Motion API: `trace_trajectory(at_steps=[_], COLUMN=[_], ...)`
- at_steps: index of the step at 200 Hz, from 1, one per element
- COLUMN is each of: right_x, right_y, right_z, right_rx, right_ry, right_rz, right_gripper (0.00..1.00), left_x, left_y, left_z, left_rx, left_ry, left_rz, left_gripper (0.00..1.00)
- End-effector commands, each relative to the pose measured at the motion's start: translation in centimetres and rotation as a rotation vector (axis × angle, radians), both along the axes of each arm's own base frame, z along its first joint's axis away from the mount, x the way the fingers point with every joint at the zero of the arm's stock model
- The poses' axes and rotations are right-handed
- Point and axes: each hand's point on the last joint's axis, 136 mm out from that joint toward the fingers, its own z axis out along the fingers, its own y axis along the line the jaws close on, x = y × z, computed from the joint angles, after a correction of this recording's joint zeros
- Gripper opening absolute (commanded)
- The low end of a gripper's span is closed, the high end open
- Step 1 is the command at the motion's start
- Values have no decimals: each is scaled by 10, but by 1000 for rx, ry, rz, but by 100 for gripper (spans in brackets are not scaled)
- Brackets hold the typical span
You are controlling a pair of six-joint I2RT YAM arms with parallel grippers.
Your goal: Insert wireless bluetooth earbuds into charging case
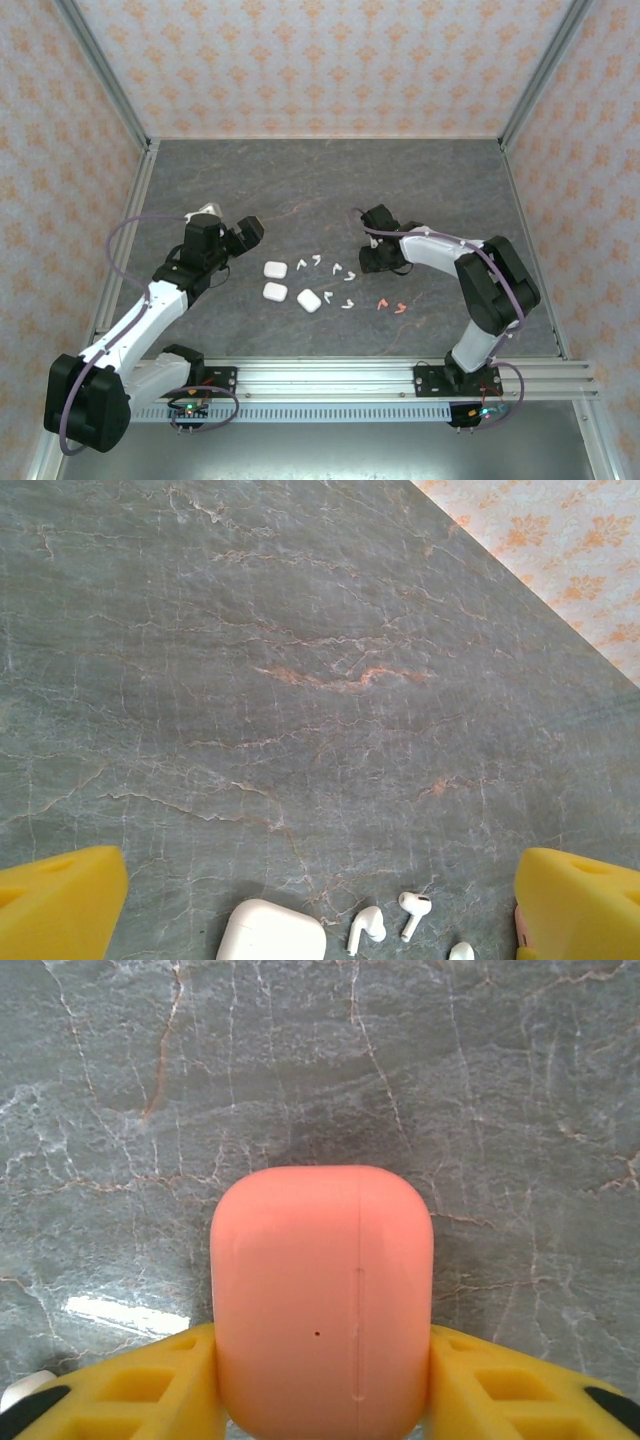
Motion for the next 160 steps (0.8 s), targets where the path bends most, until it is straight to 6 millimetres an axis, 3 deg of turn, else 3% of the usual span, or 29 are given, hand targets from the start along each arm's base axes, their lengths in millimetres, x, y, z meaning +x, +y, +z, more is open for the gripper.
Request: trace_trajectory(at_steps=[1, 25, 48, 82, 122, 160], right_x=[-3, 2, 8, 5, -15, -29], right_y=[-5, -7, -4, 18, 37, 43], right_z=[2, 18, 46, 108, 194, 236], right_rx=[-37, -36, 7, 169, 282, 246], right_ry=[-8, -76, -177, -377, -629, -719], right_rz=[3, 12, 41, 185, 414, 559], right_gripper=[45, 43, 42, 42, 42, 42], left_x=[0, 2, 3, 2, -3, -13], left_y=[-5, -16, -31, -61, -90, -118], left_z=[0, 9, 24, 60, 100, 131], left_rx=[24, 34, 25, -6, -62, -144], left_ry=[11, -4, -36, -131, -219, -284], left_rz=[-39, -123, -219, -415, -601, -766], left_gripper=[99, 99, 99, 96, 94, 94])
